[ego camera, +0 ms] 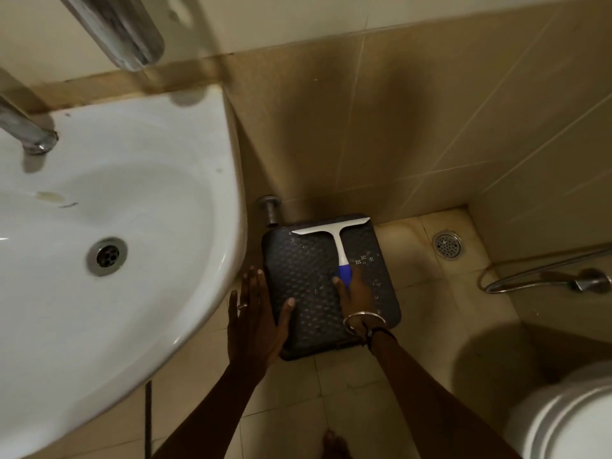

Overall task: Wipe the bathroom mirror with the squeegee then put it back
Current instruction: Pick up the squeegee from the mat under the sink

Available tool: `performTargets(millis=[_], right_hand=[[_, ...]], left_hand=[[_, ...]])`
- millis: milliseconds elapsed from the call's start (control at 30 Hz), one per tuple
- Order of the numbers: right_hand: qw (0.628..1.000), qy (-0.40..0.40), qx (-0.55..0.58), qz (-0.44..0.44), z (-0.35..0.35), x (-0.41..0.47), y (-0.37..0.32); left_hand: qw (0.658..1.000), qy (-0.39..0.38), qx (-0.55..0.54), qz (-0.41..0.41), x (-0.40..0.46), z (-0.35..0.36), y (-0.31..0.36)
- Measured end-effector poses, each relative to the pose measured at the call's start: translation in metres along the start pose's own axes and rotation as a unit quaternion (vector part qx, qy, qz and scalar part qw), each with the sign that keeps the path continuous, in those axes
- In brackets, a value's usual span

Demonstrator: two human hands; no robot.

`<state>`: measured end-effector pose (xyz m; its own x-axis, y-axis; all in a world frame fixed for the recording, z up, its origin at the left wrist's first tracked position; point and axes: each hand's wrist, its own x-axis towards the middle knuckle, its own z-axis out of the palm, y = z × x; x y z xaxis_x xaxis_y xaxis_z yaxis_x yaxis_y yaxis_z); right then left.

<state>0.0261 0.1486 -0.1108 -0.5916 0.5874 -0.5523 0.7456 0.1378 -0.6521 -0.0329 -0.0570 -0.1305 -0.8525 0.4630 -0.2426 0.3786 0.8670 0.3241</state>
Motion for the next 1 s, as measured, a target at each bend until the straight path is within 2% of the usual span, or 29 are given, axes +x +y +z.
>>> performTargets(millis=[200, 367, 533, 633, 700, 800, 900, 1000], right_hand=[[0.995, 0.022, 0.096, 0.011, -0.035, -0.029, -0.027], [0.992, 0.102, 0.075, -0.014, -0.078, -0.065, -0.066], [0.981, 0.176, 0.057, -0.067, -0.136, -0.119, -0.128], [0.946, 0.304, 0.031, -0.110, -0.161, -0.141, -0.158], [0.920, 0.346, 0.079, -0.169, -0.171, -0.149, -0.183], [0.912, 0.320, 0.183, -0.179, -0.200, -0.228, -0.265], [0.913, 0.282, 0.190, -0.224, -0.218, -0.313, -0.337], [0.887, 0.304, 0.165, -0.305, -0.227, -0.371, -0.405]], left_hand=[[0.999, 0.015, -0.043, 0.022, -0.019, -0.039, 0.033], [0.990, 0.095, -0.043, 0.097, -0.042, -0.073, 0.093], [0.973, 0.134, -0.076, 0.171, -0.052, -0.140, 0.158], [0.960, 0.186, -0.038, 0.207, -0.049, -0.209, 0.186], [0.951, 0.216, -0.026, 0.219, -0.054, -0.271, 0.196], [0.928, 0.279, -0.007, 0.248, -0.067, -0.370, 0.197], [0.904, 0.332, 0.009, 0.268, -0.086, -0.481, 0.180], [0.880, 0.397, 0.014, 0.261, -0.107, -0.586, 0.153]])
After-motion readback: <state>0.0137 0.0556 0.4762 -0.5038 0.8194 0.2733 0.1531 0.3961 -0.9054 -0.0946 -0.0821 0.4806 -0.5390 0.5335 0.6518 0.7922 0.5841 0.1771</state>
